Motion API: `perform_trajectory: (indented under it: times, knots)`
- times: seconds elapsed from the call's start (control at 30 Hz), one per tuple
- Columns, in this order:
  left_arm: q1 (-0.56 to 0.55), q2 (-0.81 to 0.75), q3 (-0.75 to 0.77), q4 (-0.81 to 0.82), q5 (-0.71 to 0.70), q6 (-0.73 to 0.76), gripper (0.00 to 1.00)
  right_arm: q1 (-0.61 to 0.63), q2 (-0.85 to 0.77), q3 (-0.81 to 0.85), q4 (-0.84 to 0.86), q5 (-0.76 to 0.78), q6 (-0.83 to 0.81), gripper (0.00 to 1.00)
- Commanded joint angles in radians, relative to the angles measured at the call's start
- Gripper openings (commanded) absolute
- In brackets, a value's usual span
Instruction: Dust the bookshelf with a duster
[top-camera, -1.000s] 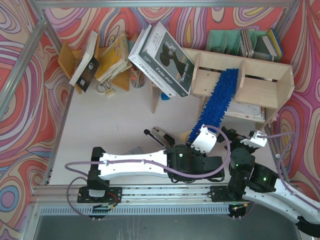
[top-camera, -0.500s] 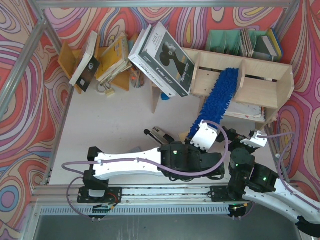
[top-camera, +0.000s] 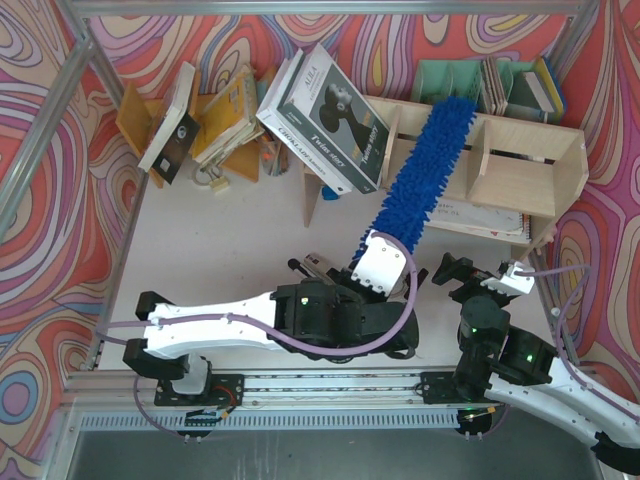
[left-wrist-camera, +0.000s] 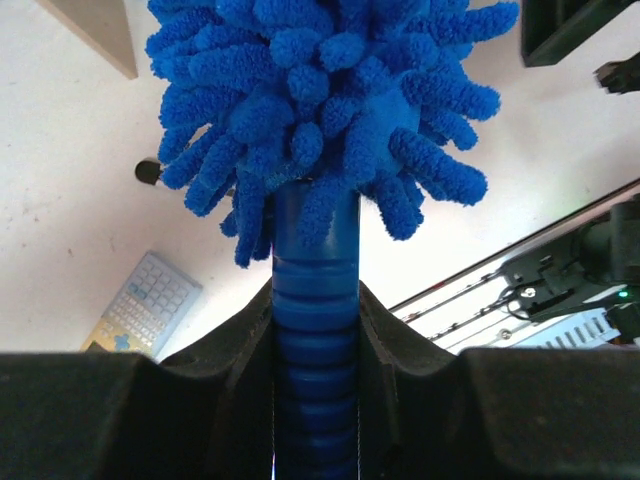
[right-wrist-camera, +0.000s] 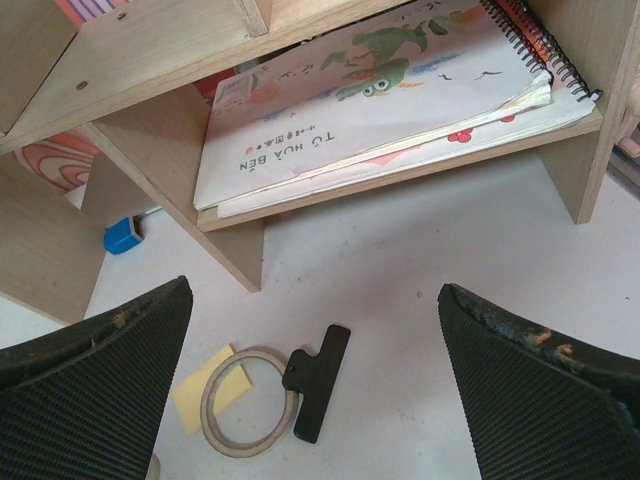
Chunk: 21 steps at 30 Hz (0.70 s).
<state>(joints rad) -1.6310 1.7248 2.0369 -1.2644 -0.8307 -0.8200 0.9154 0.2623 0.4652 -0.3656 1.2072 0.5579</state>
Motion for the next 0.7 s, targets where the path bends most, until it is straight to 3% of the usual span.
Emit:
perform_trajectory:
  times: [0.0, 0.37, 0.67]
  knots:
    - [0.002, -0.056, -0.072, -0.025, -0.078, -0.066, 0.00, -0.001, -0.005, 0.001, -0.009, 0.028, 0.013, 0.99]
    - [0.025, -0.121, -0.213, -0.073, -0.079, -0.189, 0.00, -0.002, -0.001, 0.001, -0.009, 0.025, 0.010, 0.99]
    - [0.020, -0.002, -0.138, 0.046, 0.022, -0.067, 0.00, -0.002, -0.002, 0.005, -0.016, 0.027, 0.018, 0.99]
